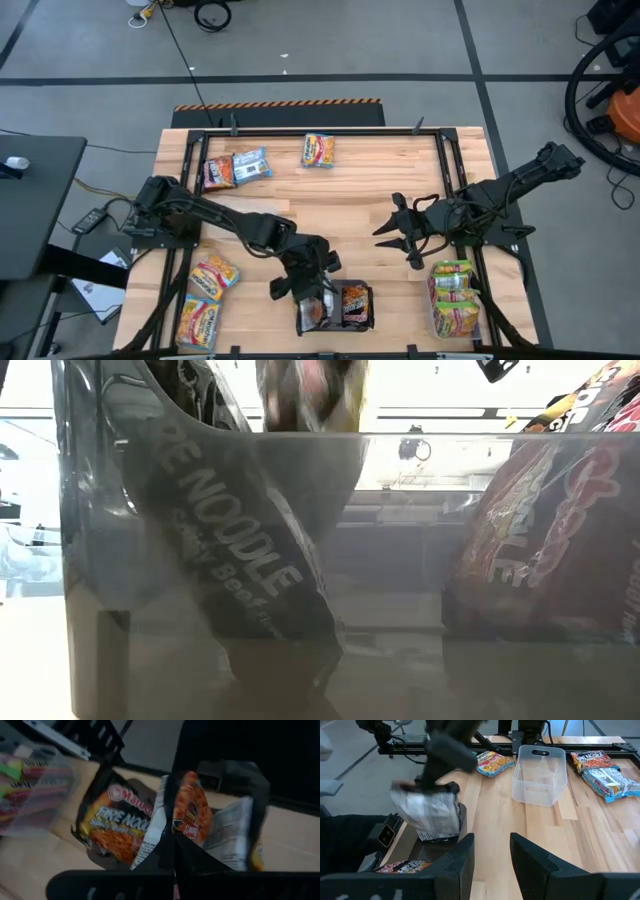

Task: Sort Maruchan noodles
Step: Put the bottom black noodle pack into the black bin

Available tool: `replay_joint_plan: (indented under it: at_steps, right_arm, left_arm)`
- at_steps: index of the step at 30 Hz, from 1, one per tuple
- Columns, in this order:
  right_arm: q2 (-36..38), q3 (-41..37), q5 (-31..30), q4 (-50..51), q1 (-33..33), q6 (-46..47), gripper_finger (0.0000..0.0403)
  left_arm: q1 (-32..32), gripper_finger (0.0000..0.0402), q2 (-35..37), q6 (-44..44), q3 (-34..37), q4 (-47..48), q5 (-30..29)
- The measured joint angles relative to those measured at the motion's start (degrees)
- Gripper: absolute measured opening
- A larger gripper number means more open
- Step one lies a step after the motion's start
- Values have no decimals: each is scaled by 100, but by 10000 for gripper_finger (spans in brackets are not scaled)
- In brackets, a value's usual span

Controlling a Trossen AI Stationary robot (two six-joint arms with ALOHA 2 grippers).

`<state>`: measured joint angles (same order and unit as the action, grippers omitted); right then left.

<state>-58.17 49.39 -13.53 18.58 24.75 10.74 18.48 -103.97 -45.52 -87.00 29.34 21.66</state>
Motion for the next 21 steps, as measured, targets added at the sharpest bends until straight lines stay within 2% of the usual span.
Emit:
replay_joint_plan:
  at_steps: [10,16,21]
  right_arm:
    - [-38,0,71,-50,42,-18,130]
    - [-79,0,71,-34,42,4,130]
    - [-79,0,117,-52,42,118,130]
  left_arm:
    - [115,2,-218,491,208,385,-35]
    - [233,20,-220,1311,208,270,68]
    - [238,35,-220,1549,208,208,98]
